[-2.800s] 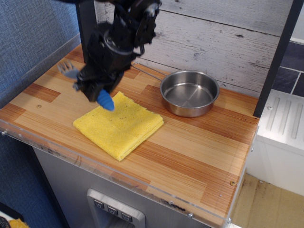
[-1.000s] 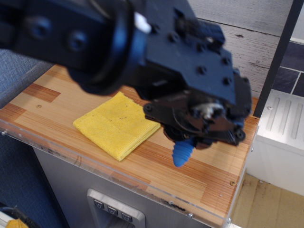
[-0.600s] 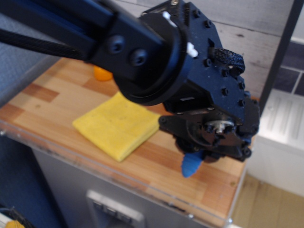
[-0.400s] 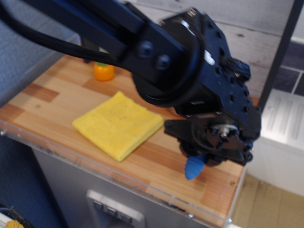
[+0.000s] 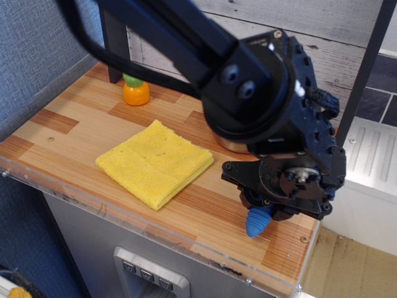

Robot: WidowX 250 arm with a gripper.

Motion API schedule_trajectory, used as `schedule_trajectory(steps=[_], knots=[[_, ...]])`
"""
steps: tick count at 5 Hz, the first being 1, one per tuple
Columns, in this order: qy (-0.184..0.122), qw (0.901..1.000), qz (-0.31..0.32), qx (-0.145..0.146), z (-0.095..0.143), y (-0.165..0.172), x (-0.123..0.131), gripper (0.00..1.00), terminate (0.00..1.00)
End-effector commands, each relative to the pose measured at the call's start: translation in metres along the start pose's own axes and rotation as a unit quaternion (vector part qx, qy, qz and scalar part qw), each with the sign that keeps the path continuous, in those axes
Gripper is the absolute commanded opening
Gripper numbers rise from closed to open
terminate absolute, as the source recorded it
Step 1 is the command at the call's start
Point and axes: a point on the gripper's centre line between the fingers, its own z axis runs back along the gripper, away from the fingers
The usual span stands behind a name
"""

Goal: Place the spatula on the right edge of the table

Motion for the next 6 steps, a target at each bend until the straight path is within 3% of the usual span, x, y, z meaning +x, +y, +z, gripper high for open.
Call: schedule_trajectory(steps=[1, 2, 4, 5, 6], knots=[[0.007, 0.9969, 0.078, -0.011, 0.008, 0.016, -0.004, 0.0, 0.0], [0.029, 0.9968, 0.073, -0.014, 0.006, 0.017, -0.006, 1.0, 0.0], [0.039, 0.9964, 0.074, -0.011, 0.011, 0.018, -0.005, 1.0, 0.0], [0.038, 0.9965, 0.071, -0.022, 0.013, 0.018, -0.004, 1.0, 0.0], [0.019, 0.9974, 0.06, -0.035, 0.029, 0.017, 0.011, 1.0, 0.0]])
